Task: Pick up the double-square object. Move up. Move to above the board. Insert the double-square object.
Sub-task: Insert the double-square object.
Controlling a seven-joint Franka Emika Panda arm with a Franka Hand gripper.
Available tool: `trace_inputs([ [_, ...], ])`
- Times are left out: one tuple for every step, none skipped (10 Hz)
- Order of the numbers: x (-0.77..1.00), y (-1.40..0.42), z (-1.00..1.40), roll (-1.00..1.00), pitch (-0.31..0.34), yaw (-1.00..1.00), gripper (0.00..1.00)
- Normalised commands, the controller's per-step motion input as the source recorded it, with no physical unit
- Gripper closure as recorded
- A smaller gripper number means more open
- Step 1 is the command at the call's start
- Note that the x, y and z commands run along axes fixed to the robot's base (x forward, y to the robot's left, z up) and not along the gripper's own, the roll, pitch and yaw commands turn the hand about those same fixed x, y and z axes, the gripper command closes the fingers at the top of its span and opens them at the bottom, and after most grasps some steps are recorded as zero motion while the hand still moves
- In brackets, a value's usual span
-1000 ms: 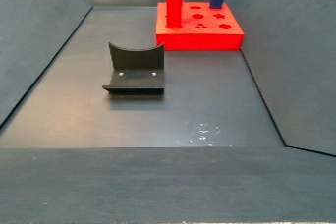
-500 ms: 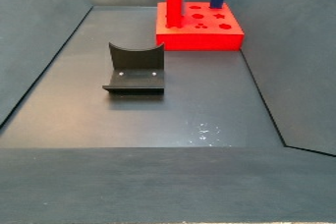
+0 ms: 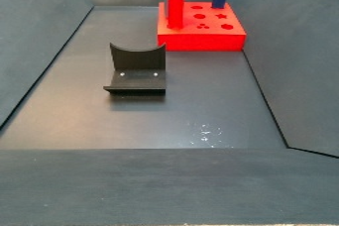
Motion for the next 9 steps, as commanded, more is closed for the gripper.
trace_inputs([
  [-0.26, 0.00, -0.14, 0.04, 0.017, -0.32, 1.00],
  [-0.24, 0.00, -0.13, 0.00, 0.000, -0.19, 1.00],
  [0.00, 0.00, -0.18, 0.00, -0.010, 0.00, 1.00],
  [0.00, 0.00, -0.23, 0.00, -0.003, 0.08, 1.00],
  [-0.05, 0.00, -0.21, 0.00, -0.009, 0.08, 1.00],
  [0.00, -0.02, -0.16, 0.00, 0.000, 0.06, 1.00],
  [0.00, -0.08, -0.10, 0.00, 0.000, 0.05, 1.00],
  [-0.05, -0.12, -0.18, 0.00, 0.000, 0.06, 1.00],
  [-0.10, -0.01, -0.23, 0.00, 0.000, 0.01, 1.00],
])
